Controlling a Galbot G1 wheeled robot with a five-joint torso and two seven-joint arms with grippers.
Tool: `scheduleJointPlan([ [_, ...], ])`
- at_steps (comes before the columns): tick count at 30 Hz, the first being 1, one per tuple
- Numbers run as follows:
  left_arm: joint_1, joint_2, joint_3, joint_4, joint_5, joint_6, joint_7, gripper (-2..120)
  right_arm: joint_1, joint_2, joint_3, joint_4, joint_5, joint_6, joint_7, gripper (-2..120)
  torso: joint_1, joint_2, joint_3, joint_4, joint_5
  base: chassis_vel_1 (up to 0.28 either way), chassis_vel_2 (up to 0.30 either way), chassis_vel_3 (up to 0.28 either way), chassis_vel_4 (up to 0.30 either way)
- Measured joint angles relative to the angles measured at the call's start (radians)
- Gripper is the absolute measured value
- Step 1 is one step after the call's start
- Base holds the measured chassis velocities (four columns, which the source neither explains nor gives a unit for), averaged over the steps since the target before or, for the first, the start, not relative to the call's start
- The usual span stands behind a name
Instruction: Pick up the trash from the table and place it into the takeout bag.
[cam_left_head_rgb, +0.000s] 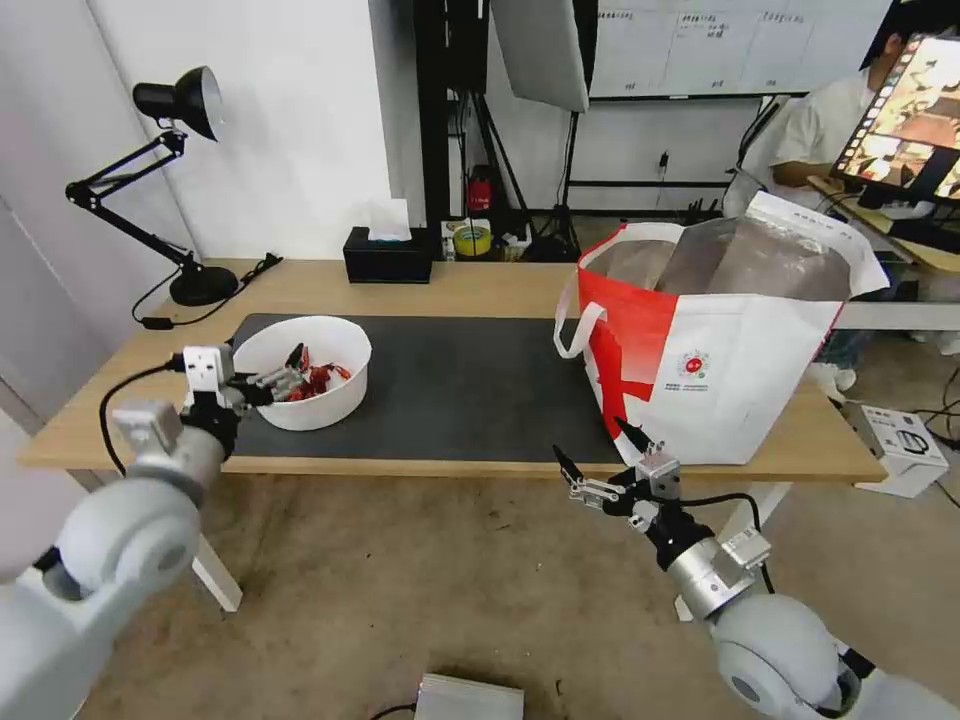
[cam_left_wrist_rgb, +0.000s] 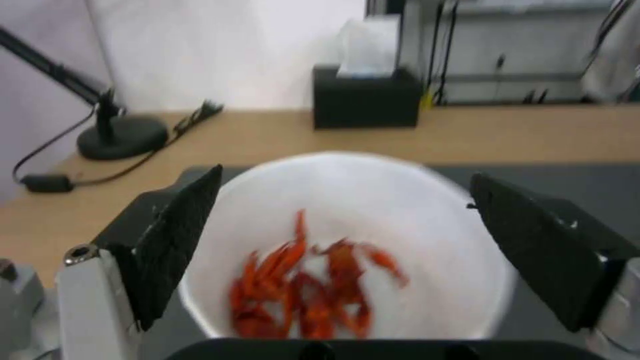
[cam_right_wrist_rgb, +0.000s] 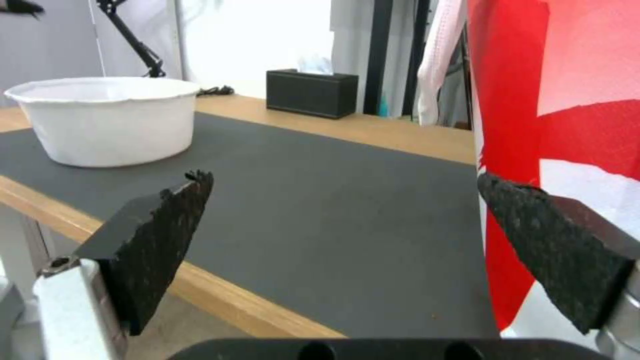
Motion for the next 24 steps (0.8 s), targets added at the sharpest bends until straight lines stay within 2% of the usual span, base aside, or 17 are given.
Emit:
scheduleJointPlan([
  [2,-0.025,0.011,0.012,0.023,-0.017,0.022,-0.001,100,0.000,0.000,0.000,0.000,0.000,0.000,0.000,100,0.000,0.000,0.000,0.0000,0.0000,0.000,0.000,0.000,0.000],
  [4,-0.079,0.032,0.031,0.064,-0.073,0.082,-0.005,100,0.000,0.000,0.000,0.000,0.000,0.000,0.000,100,0.000,0.000,0.000,0.0000,0.0001,0.000,0.000,0.000,0.000],
  [5,-0.079,0.032,0.031,0.064,-0.073,0.082,-0.005,100,0.000,0.000,0.000,0.000,0.000,0.000,0.000,100,0.000,0.000,0.000,0.0000,0.0001,0.000,0.000,0.000,0.000],
  [8,-0.148,0.051,0.054,0.109,-0.149,0.152,-0.008,100,0.000,0.000,0.000,0.000,0.000,0.000,0.000,100,0.000,0.000,0.000,0.0000,0.0001,0.000,0.000,0.000,0.000],
  [10,-0.165,0.055,0.062,0.120,-0.166,0.169,-0.007,100,0.000,0.000,0.000,0.000,0.000,0.000,0.000,100,0.000,0.000,0.000,0.0000,0.0001,0.000,0.000,0.000,0.000],
  [12,-0.224,0.069,0.100,0.150,-0.206,0.233,-0.004,100,0.000,0.000,0.000,0.000,0.000,0.000,0.000,100,0.000,0.000,0.000,0.0001,0.0002,0.000,0.000,0.000,0.000],
  [16,-0.298,0.072,0.151,0.185,-0.222,0.290,-0.012,100,0.000,0.000,0.000,0.000,0.000,0.000,0.000,100,0.000,0.000,0.000,0.0000,0.0001,0.000,0.000,0.000,0.000],
  [20,-0.410,0.068,0.223,0.244,-0.263,0.389,-0.051,100,0.000,0.000,0.000,0.000,0.000,0.000,0.000,100,0.000,0.000,0.000,-0.0001,0.0004,0.000,0.000,0.000,0.000],
  [24,-0.449,0.064,0.254,0.276,-0.281,0.421,-0.071,100,0.000,0.000,0.000,0.000,0.000,0.000,0.000,100,0.000,0.000,0.000,0.0000,0.0003,0.000,0.000,0.000,0.000],
])
